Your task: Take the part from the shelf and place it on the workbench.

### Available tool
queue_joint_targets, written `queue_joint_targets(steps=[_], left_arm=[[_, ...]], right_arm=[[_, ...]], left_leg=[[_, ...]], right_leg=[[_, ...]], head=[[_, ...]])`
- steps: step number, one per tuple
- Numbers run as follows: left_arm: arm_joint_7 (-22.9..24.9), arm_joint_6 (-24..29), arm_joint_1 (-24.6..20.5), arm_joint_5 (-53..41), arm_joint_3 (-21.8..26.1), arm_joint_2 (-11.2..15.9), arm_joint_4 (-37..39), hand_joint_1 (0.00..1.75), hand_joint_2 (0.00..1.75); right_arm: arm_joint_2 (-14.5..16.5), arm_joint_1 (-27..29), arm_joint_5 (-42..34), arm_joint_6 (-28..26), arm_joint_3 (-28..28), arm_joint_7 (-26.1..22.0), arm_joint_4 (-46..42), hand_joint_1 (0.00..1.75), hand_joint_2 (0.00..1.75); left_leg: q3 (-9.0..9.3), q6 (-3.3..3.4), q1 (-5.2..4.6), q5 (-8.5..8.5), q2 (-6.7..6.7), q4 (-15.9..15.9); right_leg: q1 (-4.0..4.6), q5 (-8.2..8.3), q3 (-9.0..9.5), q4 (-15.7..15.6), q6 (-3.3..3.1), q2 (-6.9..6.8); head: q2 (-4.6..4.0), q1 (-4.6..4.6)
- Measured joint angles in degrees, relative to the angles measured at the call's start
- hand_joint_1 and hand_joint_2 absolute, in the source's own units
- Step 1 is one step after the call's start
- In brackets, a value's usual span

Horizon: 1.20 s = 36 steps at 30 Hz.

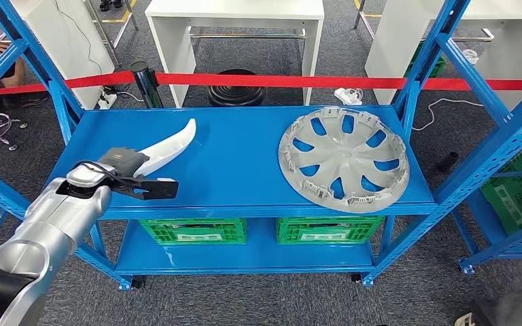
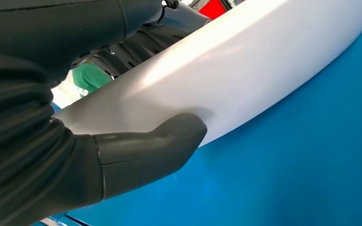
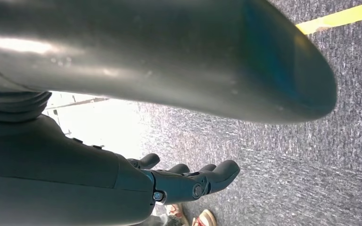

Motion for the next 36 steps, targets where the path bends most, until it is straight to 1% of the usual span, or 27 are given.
queue_joint_targets(steps=[5, 23, 27, 31, 36], left_arm=[[-1.19, 1.09, -0.03, -0.15, 0.81, -0.37, -0.07, 1.75, 1.75], [-1.27, 1.02, -0.11, -0.85, 1.42, -0.89, -0.50, 1.75, 1.75], [-1.75, 2.54, -0.25, -0.39, 1.89, -1.11, -0.60, 1.75, 1.75], [-3.44, 5.40, -0.79, 0.85, 3.08, -1.47, -1.15, 1.75, 1.75], [-8.43, 8.13, -1.37, 2.42, 4.72, -2.19, -2.04, 1.75, 1.75]], right_arm=[[0.02, 0.00, 0.02, 0.00, -0.01, 0.00, 0.00, 0.00, 0.00], [0.11, 0.15, -0.34, -0.17, -0.01, 0.01, 0.00, 0.00, 0.00], [0.11, 0.16, -0.35, -0.32, -0.10, 0.00, 0.00, 0.00, 0.00], [0.13, 0.13, -0.33, -0.42, -0.16, 0.01, 0.00, 0.00, 0.00], [0.13, 0.09, -0.34, -0.45, -0.22, 0.01, 0.00, 0.00, 0.00]], left_leg=[[0.00, 0.00, 0.00, 0.00, 0.00, 0.00], [0.00, -0.01, 0.00, 0.00, 0.00, 0.00], [0.00, -0.01, 0.00, 0.00, 0.00, 0.00], [-0.01, -0.01, 0.00, 0.00, 0.00, 0.00], [-0.01, 0.00, 0.00, 0.00, 0.00, 0.01]], right_leg=[[0.00, 0.00, -0.01, 0.00, 0.00, 0.00], [0.00, 0.00, -0.01, 0.00, 0.00, 0.00], [0.00, 0.00, -0.02, 0.00, 0.00, 0.00], [0.00, 0.00, -0.02, 0.00, 0.00, 0.00], [0.00, 0.00, -0.01, 0.00, 0.00, 0.00]], head=[[0.00, -0.02], [0.00, -0.02], [-0.01, -0.02], [0.01, 0.00], [0.01, -0.01]])
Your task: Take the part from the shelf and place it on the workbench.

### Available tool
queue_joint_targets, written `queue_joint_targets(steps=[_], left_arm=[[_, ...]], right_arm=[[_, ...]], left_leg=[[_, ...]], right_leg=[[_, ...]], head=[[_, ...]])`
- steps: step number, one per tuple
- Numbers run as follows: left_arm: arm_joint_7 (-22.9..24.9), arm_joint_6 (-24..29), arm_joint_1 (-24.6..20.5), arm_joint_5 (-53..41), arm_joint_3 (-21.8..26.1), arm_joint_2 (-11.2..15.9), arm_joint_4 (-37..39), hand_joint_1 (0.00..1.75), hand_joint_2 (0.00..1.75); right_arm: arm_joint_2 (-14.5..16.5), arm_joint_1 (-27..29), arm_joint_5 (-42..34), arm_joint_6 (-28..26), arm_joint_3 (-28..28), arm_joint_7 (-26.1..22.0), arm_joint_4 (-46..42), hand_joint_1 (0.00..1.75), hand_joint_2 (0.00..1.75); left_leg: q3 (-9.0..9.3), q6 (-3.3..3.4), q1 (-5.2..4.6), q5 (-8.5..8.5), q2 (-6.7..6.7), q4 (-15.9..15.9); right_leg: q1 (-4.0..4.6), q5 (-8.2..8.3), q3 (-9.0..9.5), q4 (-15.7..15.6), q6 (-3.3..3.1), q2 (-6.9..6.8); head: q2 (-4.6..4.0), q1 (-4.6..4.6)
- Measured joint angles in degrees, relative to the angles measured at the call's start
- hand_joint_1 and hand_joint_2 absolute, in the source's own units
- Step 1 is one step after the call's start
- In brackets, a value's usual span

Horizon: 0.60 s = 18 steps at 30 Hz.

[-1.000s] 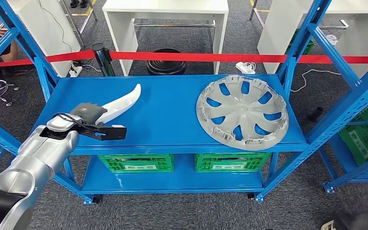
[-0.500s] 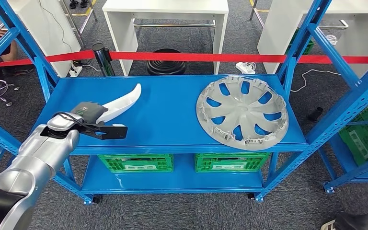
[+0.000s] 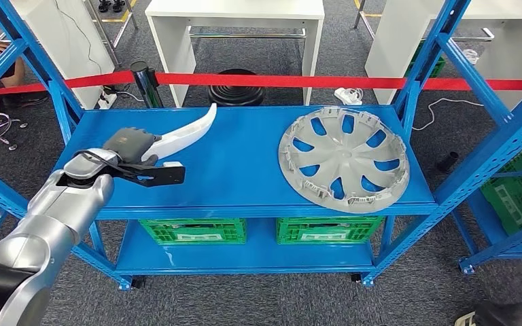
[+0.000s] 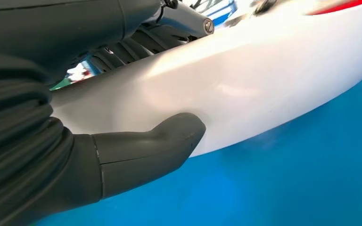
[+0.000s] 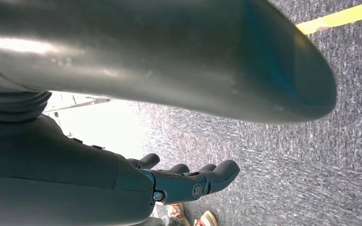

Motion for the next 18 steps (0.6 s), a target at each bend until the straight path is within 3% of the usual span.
queue_joint_targets(steps=[7, 18], left_arm=[[-4.46, 3.52, -0.52, -0.43, 0.45, -1.17, -1.57, 1.75, 1.75], [-10.93, 2.76, -0.68, 2.67, 0.45, -1.69, -4.50, 1.75, 1.75]], right_arm=[[0.00, -0.05, -0.01, -0.14, -0.11, -0.01, 0.00, 0.00, 0.00], [0.00, -0.07, 0.07, -0.03, -0.16, -0.01, 0.00, 0.00, 0.00]], left_leg=[[0.00, 0.00, 0.00, 0.00, 0.00, 0.00], [-0.01, 0.00, 0.00, 0.00, 0.00, 0.00]], right_leg=[[0.00, 0.00, 0.00, 0.00, 0.00, 0.00], [0.00, 0.00, 0.00, 0.00, 0.00, 0.00]], head=[[-0.01, -0.01], [-0.01, -0.01]])
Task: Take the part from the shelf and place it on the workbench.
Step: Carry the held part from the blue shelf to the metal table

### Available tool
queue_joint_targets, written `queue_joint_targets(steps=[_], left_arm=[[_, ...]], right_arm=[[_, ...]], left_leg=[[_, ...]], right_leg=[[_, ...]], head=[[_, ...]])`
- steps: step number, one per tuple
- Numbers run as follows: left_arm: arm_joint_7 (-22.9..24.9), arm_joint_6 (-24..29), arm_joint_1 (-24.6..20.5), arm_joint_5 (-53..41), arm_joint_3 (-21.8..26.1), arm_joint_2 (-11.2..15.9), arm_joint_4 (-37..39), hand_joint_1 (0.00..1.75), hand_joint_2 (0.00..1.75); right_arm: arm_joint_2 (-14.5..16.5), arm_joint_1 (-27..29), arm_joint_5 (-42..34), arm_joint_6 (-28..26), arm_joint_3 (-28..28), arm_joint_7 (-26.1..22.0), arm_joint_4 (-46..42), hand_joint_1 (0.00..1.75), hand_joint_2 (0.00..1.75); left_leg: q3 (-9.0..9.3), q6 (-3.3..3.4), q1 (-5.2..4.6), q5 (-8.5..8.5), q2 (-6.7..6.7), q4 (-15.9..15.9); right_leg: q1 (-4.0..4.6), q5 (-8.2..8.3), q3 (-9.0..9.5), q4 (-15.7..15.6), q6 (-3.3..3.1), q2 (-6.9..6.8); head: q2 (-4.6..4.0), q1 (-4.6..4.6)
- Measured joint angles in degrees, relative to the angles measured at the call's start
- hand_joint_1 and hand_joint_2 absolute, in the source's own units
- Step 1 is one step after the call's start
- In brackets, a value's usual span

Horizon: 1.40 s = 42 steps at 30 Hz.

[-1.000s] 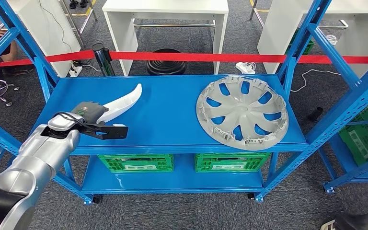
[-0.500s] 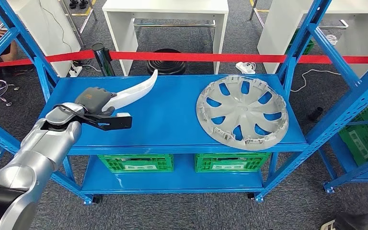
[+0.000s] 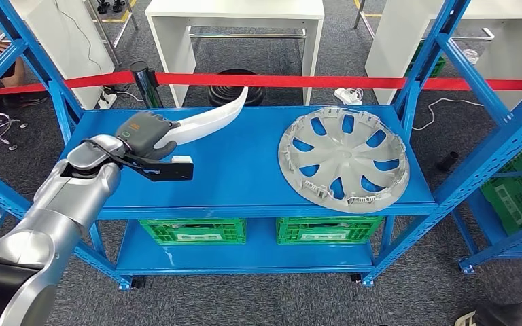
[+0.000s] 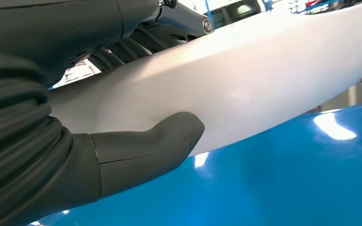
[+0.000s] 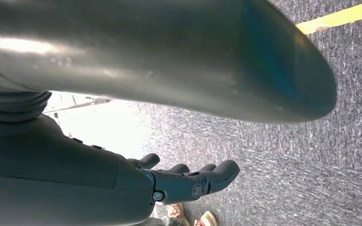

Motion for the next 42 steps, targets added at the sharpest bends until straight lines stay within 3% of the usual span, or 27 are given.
queue_joint_targets(steps=[14, 25, 32, 37, 39, 42], left_arm=[[-5.32, -0.72, 3.42, 5.70, -0.71, 1.70, -9.16, 1.75, 1.75], [-9.26, -9.02, 9.50, 14.53, -5.23, 5.36, -23.90, 1.75, 1.75], [-9.88, -12.74, 11.13, 18.96, -9.46, 6.57, -30.80, 1.75, 1.75], [-8.74, -12.65, 10.98, 19.89, -11.42, 6.49, -32.57, 1.75, 1.75], [-8.61, -12.90, 10.73, 20.79, -12.05, 6.27, -33.25, 1.75, 1.75], [-8.56, -13.22, 10.67, 21.73, -13.23, 5.97, -34.11, 1.75, 1.75]], right_arm=[[-0.01, -0.02, 0.42, 0.05, 0.00, -0.01, -0.02, 0.00, 0.00], [-0.09, -0.12, 0.72, 0.25, 0.00, 0.00, -0.05, 0.00, 0.00], [-0.21, -0.13, 0.06, 0.18, -0.03, 0.01, -0.31, 0.00, 0.00], [-0.22, -0.17, -0.18, 0.01, -0.07, 0.01, -0.32, 0.00, 0.00], [-0.33, -0.19, -0.19, -0.05, -0.07, 0.01, -0.34, 0.00, 0.00], [-0.43, -0.16, -0.18, -0.11, -0.08, 0.01, -0.36, 0.00, 0.00]], left_leg=[[-0.01, -0.01, 0.00, -0.01, 0.00, 0.00], [-0.02, -0.02, 0.00, -0.03, -0.01, 0.00], [-0.02, 0.01, 0.00, -0.05, 0.00, 0.00], [0.29, 1.15, -0.32, 0.17, 0.11, -0.45], [0.95, 1.65, -0.05, 1.04, 0.35, -1.79], [0.82, 1.99, 0.01, 1.46, 0.58, -2.17]], right_leg=[[0.00, 0.00, 0.00, 0.00, 0.00, 0.00], [0.00, -0.01, -0.01, 0.00, 0.00, 0.00], [-0.01, -0.01, -0.01, -0.02, 0.01, -0.01], [-0.57, 0.33, 0.30, -0.43, 0.83, -0.02], [-0.42, -1.50, -0.51, 1.78, 0.89, 0.05], [-0.16, -7.29, -4.81, 11.84, 0.76, 0.17]], head=[[0.00, 0.01], [-0.01, 0.01], [-0.01, 0.00], [0.01, -0.03], [0.00, 0.02], [-0.01, 0.11]])
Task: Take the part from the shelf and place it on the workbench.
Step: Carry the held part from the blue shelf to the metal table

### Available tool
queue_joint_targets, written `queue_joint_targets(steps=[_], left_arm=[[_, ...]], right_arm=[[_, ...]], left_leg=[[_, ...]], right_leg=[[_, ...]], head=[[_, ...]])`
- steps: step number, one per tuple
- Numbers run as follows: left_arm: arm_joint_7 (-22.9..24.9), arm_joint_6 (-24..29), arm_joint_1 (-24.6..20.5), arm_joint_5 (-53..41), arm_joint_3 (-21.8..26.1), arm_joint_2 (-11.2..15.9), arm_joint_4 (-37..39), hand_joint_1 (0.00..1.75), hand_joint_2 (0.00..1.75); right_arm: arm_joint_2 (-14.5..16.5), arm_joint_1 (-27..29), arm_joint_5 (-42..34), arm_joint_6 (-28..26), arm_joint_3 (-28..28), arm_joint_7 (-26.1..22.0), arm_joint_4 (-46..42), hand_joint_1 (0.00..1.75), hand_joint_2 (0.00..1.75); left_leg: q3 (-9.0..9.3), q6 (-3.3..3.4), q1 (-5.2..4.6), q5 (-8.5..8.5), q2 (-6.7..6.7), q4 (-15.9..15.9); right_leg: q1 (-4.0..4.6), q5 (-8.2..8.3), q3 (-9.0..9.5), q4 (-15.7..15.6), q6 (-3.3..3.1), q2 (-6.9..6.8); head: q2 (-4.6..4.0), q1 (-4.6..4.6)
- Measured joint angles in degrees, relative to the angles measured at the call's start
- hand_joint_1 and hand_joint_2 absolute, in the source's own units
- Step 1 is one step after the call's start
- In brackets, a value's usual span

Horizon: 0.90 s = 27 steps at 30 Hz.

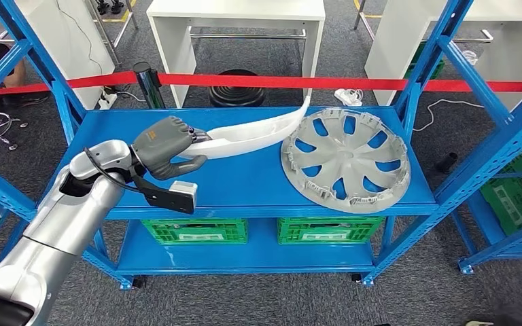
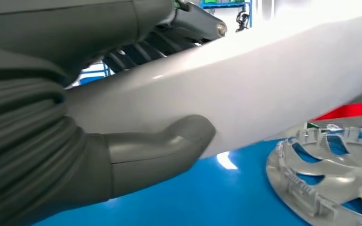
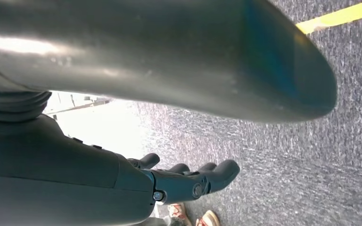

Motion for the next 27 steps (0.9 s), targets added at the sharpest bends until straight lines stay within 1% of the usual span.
queue_joint_targets(steps=[1, 2, 3, 4, 5, 6, 7, 9, 10, 11, 12, 13, 15, 16, 17, 18, 19, 20, 21, 22, 23, 24, 25, 26, 27], left_arm=[[0.07, -0.15, 0.12, 0.17, -0.40, -0.10, -0.30, 1.75, 1.75], [0.18, -0.37, 0.22, 0.30, -0.80, -0.19, -0.68, 1.75, 1.75], [0.31, -0.63, 0.28, 0.41, -1.16, -0.24, -1.19, 1.75, 1.75], [0.43, -0.89, 0.26, 0.49, -1.45, -0.26, -1.74, 1.75, 1.75], [0.60, -1.10, 0.23, 0.61, -1.69, -0.25, -2.37, 1.75, 1.75], [0.85, -1.35, 0.21, 0.81, -1.91, -0.15, -3.15, 1.75, 1.75], [1.12, -1.58, 0.20, 1.12, -2.09, 0.02, -4.03, 1.75, 1.75], [1.81, -2.08, 0.22, 1.82, -2.38, 0.51, -6.04, 1.75, 1.75], [2.07, -2.27, 0.23, 2.09, -2.51, 0.76, -6.90, 1.75, 1.75], [2.32, -2.40, 0.23, 2.25, -2.63, 1.08, -7.65, 1.75, 1.75], [2.56, -2.46, 0.22, 2.33, -2.74, 1.44, -8.36, 1.75, 1.75], [2.85, -2.39, 0.23, 2.35, -2.82, 1.85, -9.07, 1.75, 1.75], [3.34, -2.15, 0.31, 2.30, -2.89, 2.55, -10.36, 1.75, 1.75], [3.54, -2.05, 0.42, 2.27, -2.91, 2.85, -10.90, 1.75, 1.75], [3.69, -1.99, 0.56, 2.26, -2.93, 3.11, -11.39, 1.75, 1.75], [3.86, -1.96, 0.69, 2.26, -2.92, 3.43, -11.94, 1.75, 1.75], [4.03, -1.93, 0.78, 2.26, -2.91, 3.79, -12.57, 1.75, 1.75], [4.14, -1.87, 0.88, 2.29, -2.85, 4.18, -13.30, 1.75, 1.75], [4.15, -1.83, 1.12, 2.41, -2.70, 4.59, -14.19, 1.75, 1.75], [4.07, -1.80, 1.48, 2.61, -2.49, 5.02, -15.19, 1.75, 1.75], [3.81, -1.87, 2.01, 2.92, -2.25, 5.47, -16.24, 1.75, 1.75], [3.51, -2.06, 2.69, 3.25, -2.00, 5.91, -17.34, 1.75, 1.75], [3.19, -2.29, 3.39, 3.54, -1.77, 6.35, -18.39, 1.75, 1.75], [2.85, -2.59, 4.07, 3.78, -1.53, 6.70, -19.39, 1.75, 1.75], [2.58, -2.85, 4.67, 3.94, -1.31, 6.96, -20.35, 1.75, 1.75]], right_arm=[[-0.02, 0.01, 0.01, -0.01, -0.01, 0.00, -0.01, 0.00, 0.00], [-0.06, 0.01, 0.03, -0.01, -0.01, 0.00, -0.04, 0.00, 0.00], [-0.14, -0.01, 0.05, -0.01, -0.01, 0.00, -0.08, 0.00, 0.00], [-0.22, -0.06, 0.08, -0.01, -0.01, 0.00, -0.13, 0.00, 0.00], [-0.28, -0.17, 0.11, 0.01, -0.01, 0.00, -0.18, 0.00, 0.00], [-0.31, -0.28, 0.17, 0.03, -0.01, -0.01, -0.21, 0.00, 0.00], [-0.31, -0.37, 0.24, 0.05, -0.01, -0.01, -0.23, 0.00, 0.00], [-0.30, -0.45, 0.41, 0.07, -0.01, -0.02, -0.26, 0.00, 0.00], [-0.31, -0.46, 0.48, 0.07, -0.01, -0.01, -0.27, 0.00, 0.00], [-0.31, -0.49, 0.52, 0.07, -0.01, -0.01, -0.27, 0.00, 0.00], [-0.31, -0.52, 0.57, 0.08, -0.01, 0.00, -0.27, 0.00, 0.00], [-0.31, -0.54, 0.62, 0.08, -0.01, 0.00, -0.27, 0.00, 0.00], [-0.32, -0.49, 0.73, 0.08, -0.01, 0.00, -0.27, 0.00, 0.00], [-0.32, -0.46, 0.77, 0.08, -0.01, 0.00, -0.27, 0.00, 0.00], [-0.33, -0.46, 0.80, 0.08, -0.01, 0.00, -0.27, 0.00, 0.00], [-0.34, -0.46, 0.85, 0.08, -0.01, 0.00, -0.27, 0.00, 0.00], [-0.36, -0.47, 0.89, 0.09, -0.01, 0.00, -0.27, 0.00, 0.00], [-0.36, -0.47, 0.95, 0.10, -0.01, 0.00, -0.27, 0.00, 0.00], [-0.35, -0.49, 1.02, 0.13, -0.01, 0.00, -0.27, 0.00, 0.00], [-0.37, -0.50, 1.07, 0.15, -0.01, 0.00, -0.27, 0.00, 0.00], [-0.39, -0.51, 1.10, 0.17, -0.01, 0.00, -0.27, 0.00, 0.00], [-0.42, -0.52, 1.13, 0.18, -0.01, 0.00, -0.27, 0.00, 0.00], [-0.45, -0.51, 1.13, 0.17, -0.01, 0.00, -0.27, 0.00, 0.00], [-0.46, -0.48, 1.12, 0.15, -0.01, -0.01, -0.27, 0.00, 0.00], [-0.47, -0.45, 1.10, 0.10, -0.01, 0.01, -0.27, 0.00, 0.00]], left_leg=[[-0.26, -0.02, -0.01, -0.01, 0.02, 0.23], [-0.57, -0.13, 0.03, -0.04, 0.03, 0.54], [-0.93, -0.33, 0.14, -0.10, 0.03, 0.99], [-1.32, -0.64, 0.29, -0.25, 0.02, 1.61], [-1.74, -1.10, 0.33, -0.45, -0.02, 2.29], [-2.12, -1.58, 0.28, -0.73, -0.06, 3.05], [-2.39, -2.02, 0.18, -0.95, -0.07, 3.61], [-2.51, -2.74, 0.06, -0.99, -0.09, 3.88], [-2.56, -3.01, 0.15, -0.95, -0.06, 3.82], [-2.75, -3.28, 0.24, -1.33, -0.03, 4.16], [-3.31, -3.55, 0.31, -2.51, 0.01, 5.56], [-4.29, -3.80, 0.37, -4.35, 0.05, 8.08], [-6.93, -4.11, 0.39, -8.71, 0.08, 15.46], [-7.82, -4.11, 0.38, -9.99, 0.08, 18.31], [-7.85, -3.98, 0.37, -10.31, 0.08, 19.44], [-6.72, -3.70, 0.34, -9.60, 0.07, 18.26], [-4.56, -3.29, 0.25, -8.18, 0.07, 15.07], [-2.01, -2.74, 0.06, -7.03, 0.08, 10.84], [0.12, -2.27, -0.18, -6.11, 0.14, 7.17], [1.49, -1.91, -0.46, -5.65, 0.20, 4.66], [2.01, -1.67, -0.73, -5.63, 0.26, 3.49], [2.00, -1.54, -0.90, -5.40, 0.31, 3.32], [2.19, -1.35, -0.86, -5.04, 0.31, 2.90], [2.38, -1.13, -0.75, -4.59, 0.36, 2.37], [2.54, -0.82, -0.58, -4.08, 0.40, 1.82]], right_leg=[[-0.01, -0.93, -1.03, 2.50, 0.03, 0.00], [-0.06, -0.83, -1.08, 3.06, 0.09, -0.01], [-0.17, 0.26, 0.06, 1.30, 0.19, -0.04], [-0.36, 1.79, 2.18, -2.26, 0.36, -0.10], [-0.42, 2.92, 3.97, -5.42, 0.43, -0.10], [-0.47, 3.69, 5.25, -7.80, 0.22, -0.04], [-0.45, 3.92, 5.75, -8.85, -0.13, 0.03], [-0.30, 4.03, 5.43, -8.67, -1.24, 0.20], [-0.31, 4.19, 5.33, -8.67, -1.67, 0.16], [-0.33, 4.41, 5.24, -8.69, -2.10, 0.14], [-0.38, 4.64, 5.08, -8.75, -2.47, 0.11], [-0.40, 4.85, 4.88, -8.79, -2.78, 0.09], [-0.28, 5.18, 4.38, -8.79, -3.11, 0.07], [-0.18, 5.33, 4.15, -8.78, -3.18, 0.04], [-0.08, 5.48, 3.95, -8.78, -3.20, 0.02], [0.04, 5.62, 3.81, -8.78, -3.21, 0.02], [0.17, 5.75, 3.73, -8.78, -3.18, 0.03], [0.21, 5.88, 3.70, -8.82, -3.11, 0.04], [0.27, 6.03, 3.70, -8.89, -2.93, 0.06], [0.23, 6.20, 3.70, -9.00, -2.67, 0.06], [0.12, 6.40, 3.73, -9.18, -2.34, 0.05], [0.05, 6.62, 3.80, -9.43, -1.95, 0.03], [0.02, 6.78, 3.87, -9.66, -1.58, 0.00], [0.02, 6.65, 3.86, -9.63, -1.26, -0.01], [0.08, 5.91, 3.57, -8.89, -1.04, -0.01]], head=[[0.00, 0.01], [0.00, 0.01], [0.00, 0.01], [0.01, 0.02], [0.01, 0.05], [0.01, 0.05], [0.01, 0.04], [0.01, -0.04], [0.01, -0.06], [0.00, -0.10], [0.00, -0.16], [0.00, -0.23], [0.00, -0.32], [0.00, -0.32], [0.00, -0.31], [0.00, -0.31], [0.00, -0.31], [0.00, -0.30], [0.00, -0.28], [0.00, -0.31], [0.00, -0.33], [0.00, -0.37], [0.01, -0.40], [0.01, -0.38], [0.01, -0.32]])
